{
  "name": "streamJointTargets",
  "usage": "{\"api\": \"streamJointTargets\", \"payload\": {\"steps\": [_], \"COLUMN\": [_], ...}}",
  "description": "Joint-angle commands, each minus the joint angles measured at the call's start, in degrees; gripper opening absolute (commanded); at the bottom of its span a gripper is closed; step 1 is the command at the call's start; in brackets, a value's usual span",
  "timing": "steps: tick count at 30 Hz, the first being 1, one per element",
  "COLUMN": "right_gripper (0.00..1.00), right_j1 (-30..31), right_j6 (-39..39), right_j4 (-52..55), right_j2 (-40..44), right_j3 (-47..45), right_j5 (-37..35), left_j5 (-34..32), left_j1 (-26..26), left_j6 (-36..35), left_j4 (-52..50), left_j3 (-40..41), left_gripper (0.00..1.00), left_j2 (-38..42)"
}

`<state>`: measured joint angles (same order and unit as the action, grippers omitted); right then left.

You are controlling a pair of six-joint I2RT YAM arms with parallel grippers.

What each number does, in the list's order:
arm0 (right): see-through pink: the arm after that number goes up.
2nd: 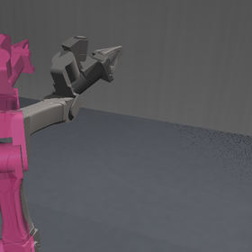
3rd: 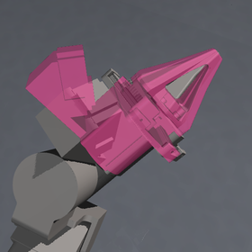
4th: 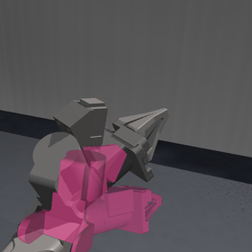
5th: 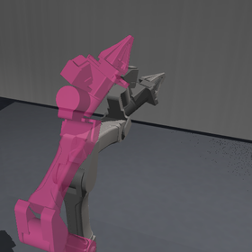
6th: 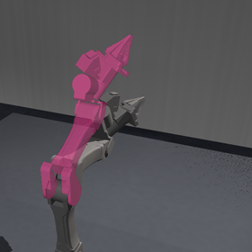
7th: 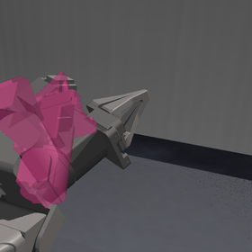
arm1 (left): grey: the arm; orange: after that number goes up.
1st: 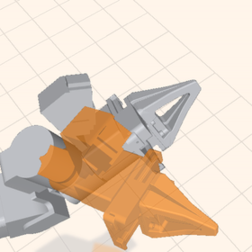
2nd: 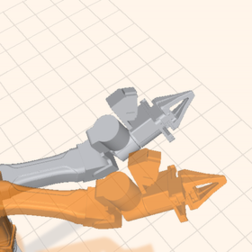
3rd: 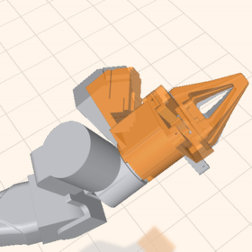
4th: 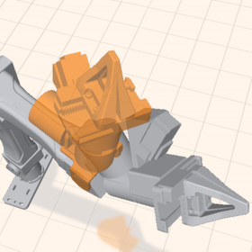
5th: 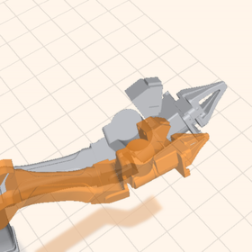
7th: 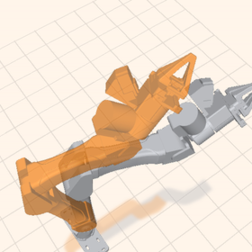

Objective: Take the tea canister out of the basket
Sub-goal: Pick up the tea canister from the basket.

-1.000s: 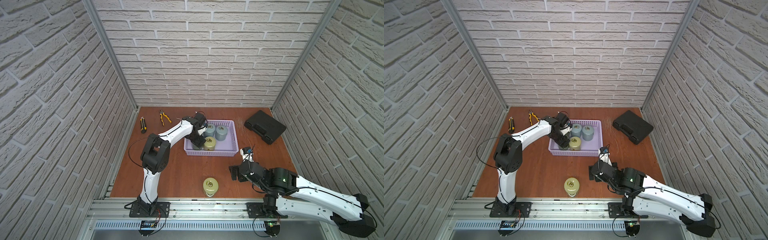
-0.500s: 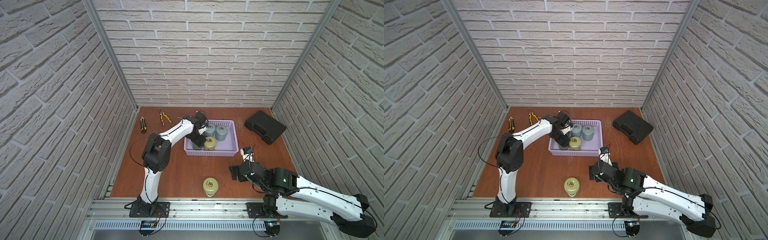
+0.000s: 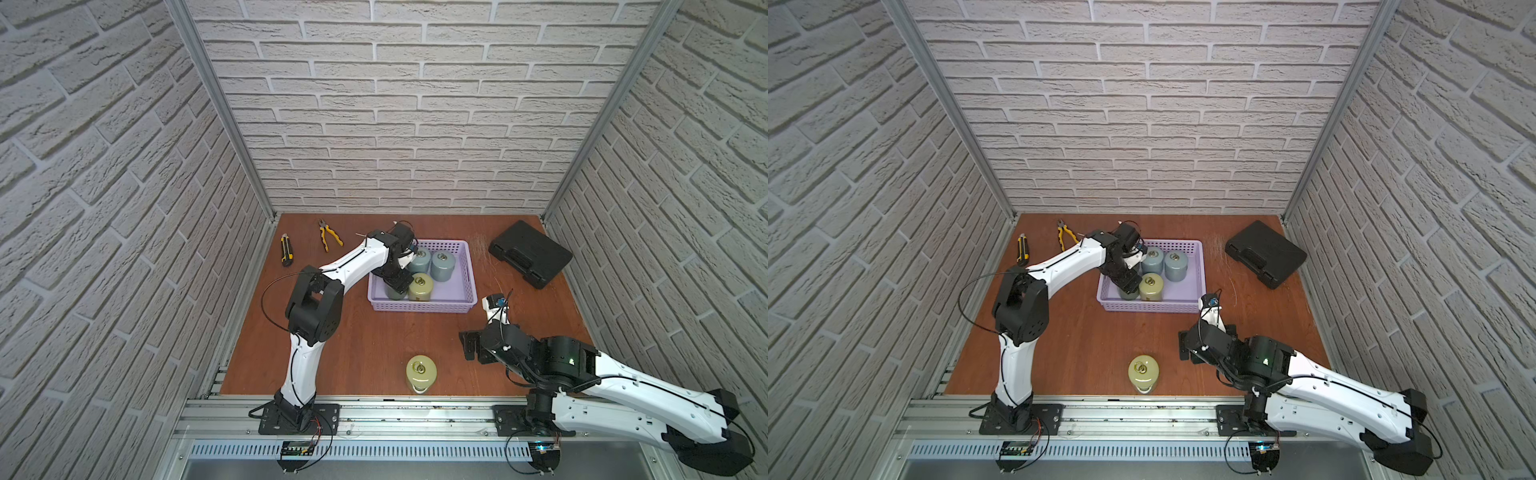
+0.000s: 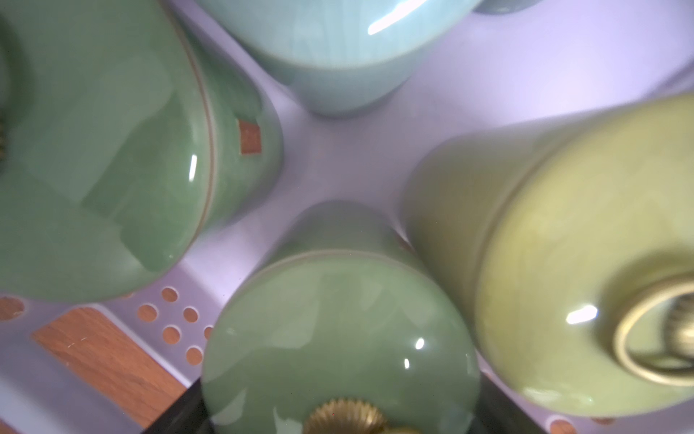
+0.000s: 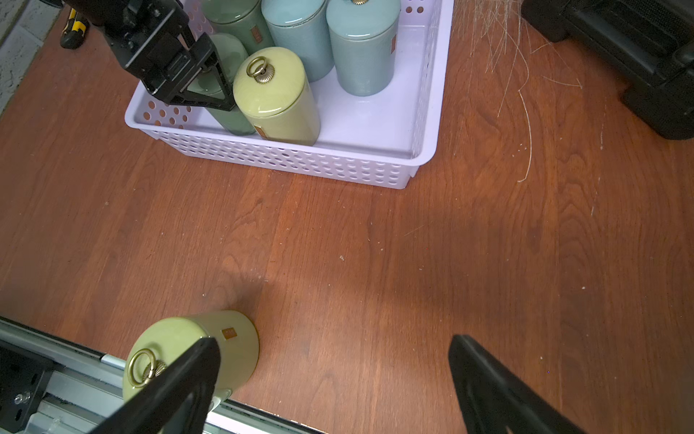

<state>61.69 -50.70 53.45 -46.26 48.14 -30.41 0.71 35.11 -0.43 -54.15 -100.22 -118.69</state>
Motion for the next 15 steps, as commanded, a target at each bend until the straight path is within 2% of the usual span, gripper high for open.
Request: {"api": "streamJointTargets", "payload": {"steps": [1, 5, 15], "right_gripper": [1.0, 0.99, 0.99], "right_j1": [-0.24, -0.25, -0.25], "right_j6": [-0.81, -0.71, -0.39], "right_j4": [0.43, 0.43, -0.1], "right_j2": [0.6, 0.64, 0.04], "right_j3": [-0.91, -0.85, -0.83], "right_j5": [-1.4, -1.32, -0.79], "left_j5": [0.79, 0.59, -0.78], "left_j1": [0.77, 0.75, 0.75], "left_j6": [-0.15, 0.5, 2.0], "left_j4": [-0.25, 0.09, -0.33], "left_j3": [0.46, 1.54, 2.82], "left_gripper": [0.56, 0.51, 0.46], "left_j2": [0.23, 2.43, 7.88]}}
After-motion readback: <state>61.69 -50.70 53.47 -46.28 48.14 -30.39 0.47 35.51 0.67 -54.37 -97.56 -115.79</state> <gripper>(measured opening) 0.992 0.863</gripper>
